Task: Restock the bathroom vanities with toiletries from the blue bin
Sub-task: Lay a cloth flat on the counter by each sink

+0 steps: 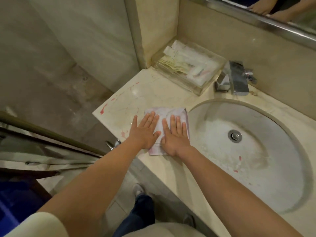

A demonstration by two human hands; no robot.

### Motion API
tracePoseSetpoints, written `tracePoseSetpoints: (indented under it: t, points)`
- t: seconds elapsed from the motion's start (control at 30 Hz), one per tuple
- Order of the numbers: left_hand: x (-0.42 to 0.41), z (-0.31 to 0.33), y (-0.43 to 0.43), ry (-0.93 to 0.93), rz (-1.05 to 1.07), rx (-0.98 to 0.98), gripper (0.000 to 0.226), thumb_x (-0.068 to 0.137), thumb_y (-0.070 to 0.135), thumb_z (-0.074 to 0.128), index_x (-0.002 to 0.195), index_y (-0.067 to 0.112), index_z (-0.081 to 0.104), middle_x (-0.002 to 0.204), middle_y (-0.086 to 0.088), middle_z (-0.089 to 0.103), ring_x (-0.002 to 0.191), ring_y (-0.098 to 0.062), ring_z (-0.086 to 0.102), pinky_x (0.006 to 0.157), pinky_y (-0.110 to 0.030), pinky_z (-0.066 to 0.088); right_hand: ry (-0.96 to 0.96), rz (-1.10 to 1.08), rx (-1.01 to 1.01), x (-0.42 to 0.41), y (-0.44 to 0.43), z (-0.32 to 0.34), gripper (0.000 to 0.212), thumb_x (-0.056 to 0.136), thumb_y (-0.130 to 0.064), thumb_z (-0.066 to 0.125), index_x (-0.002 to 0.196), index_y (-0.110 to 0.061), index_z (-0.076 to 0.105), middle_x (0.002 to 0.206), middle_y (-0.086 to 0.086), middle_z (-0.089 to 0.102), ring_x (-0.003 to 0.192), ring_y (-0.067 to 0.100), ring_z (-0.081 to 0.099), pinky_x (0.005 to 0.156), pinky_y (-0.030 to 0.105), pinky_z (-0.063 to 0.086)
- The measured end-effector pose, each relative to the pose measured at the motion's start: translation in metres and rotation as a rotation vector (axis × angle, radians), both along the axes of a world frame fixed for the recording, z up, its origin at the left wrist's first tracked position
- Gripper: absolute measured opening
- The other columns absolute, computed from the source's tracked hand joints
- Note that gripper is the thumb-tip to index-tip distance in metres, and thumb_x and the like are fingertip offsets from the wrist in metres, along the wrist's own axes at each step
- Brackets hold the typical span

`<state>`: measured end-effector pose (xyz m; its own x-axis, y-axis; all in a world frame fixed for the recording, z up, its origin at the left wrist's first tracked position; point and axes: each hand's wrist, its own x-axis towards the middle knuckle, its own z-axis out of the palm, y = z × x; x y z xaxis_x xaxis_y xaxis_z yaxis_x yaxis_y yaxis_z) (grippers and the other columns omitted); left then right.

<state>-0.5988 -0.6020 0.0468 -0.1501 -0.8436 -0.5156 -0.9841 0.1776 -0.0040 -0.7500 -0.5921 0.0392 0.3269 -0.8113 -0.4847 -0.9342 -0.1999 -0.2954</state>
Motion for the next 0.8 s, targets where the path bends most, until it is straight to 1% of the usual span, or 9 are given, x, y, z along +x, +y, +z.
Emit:
tracePoseSetpoints:
  t: [0.3, 0.47, 0.67, 0.8]
  points:
    - [0.036, -0.003, -0.069, 0.031, -0.07, -0.056, 0.063, 0.1, 0.052, 0.004, 0.149, 0.024, -0.024, 0.157, 0.007, -0.028, 0.145, -0.01, -0.024, 0.116, -0.052, -0.016, 0.032, -0.066, -0.028, 0.037, -0.065, -0.003, 0.072, 0.099, -0.037, 0.025, 0.152, -0.019, -0.021, 0.154, 0.014, -0.037, 0.141, 0.03, -0.036, 0.116, 0.046, -0.02]
    - [0.062, -0.004, -0.101, 0.04, -0.061, -0.07, 0.063, 0.1, 0.052, 0.004, 0.149, 0.024, -0.024, 0.158, 0.008, -0.028, 0.144, -0.009, -0.024, 0.116, -0.052, -0.016, 0.055, -0.069, -0.074, 0.065, -0.098, -0.006, 0.073, 0.098, -0.04, 0.024, 0.152, -0.019, -0.021, 0.154, 0.013, -0.037, 0.141, 0.028, -0.036, 0.116, 0.046, -0.022]
    - [0.094, -0.006, -0.131, 0.006, -0.025, -0.113, 0.063, 0.1, 0.052, 0.004, 0.15, 0.023, -0.022, 0.158, 0.007, -0.026, 0.145, -0.009, -0.023, 0.115, -0.053, -0.017, 0.06, -0.031, -0.145, 0.098, -0.136, -0.012, 0.071, 0.099, -0.044, 0.023, 0.153, -0.021, -0.017, 0.157, 0.011, -0.032, 0.143, 0.028, -0.032, 0.114, 0.044, -0.024]
    - [0.105, -0.01, -0.143, 0.008, -0.008, -0.151, 0.063, 0.1, 0.052, 0.004, 0.15, 0.023, -0.02, 0.159, 0.007, -0.024, 0.146, -0.009, -0.022, 0.113, -0.053, -0.018, 0.062, -0.014, -0.178, 0.109, -0.154, -0.014, 0.069, 0.1, -0.046, 0.021, 0.154, -0.022, -0.015, 0.158, 0.01, -0.029, 0.145, 0.028, -0.029, 0.114, 0.043, -0.022]
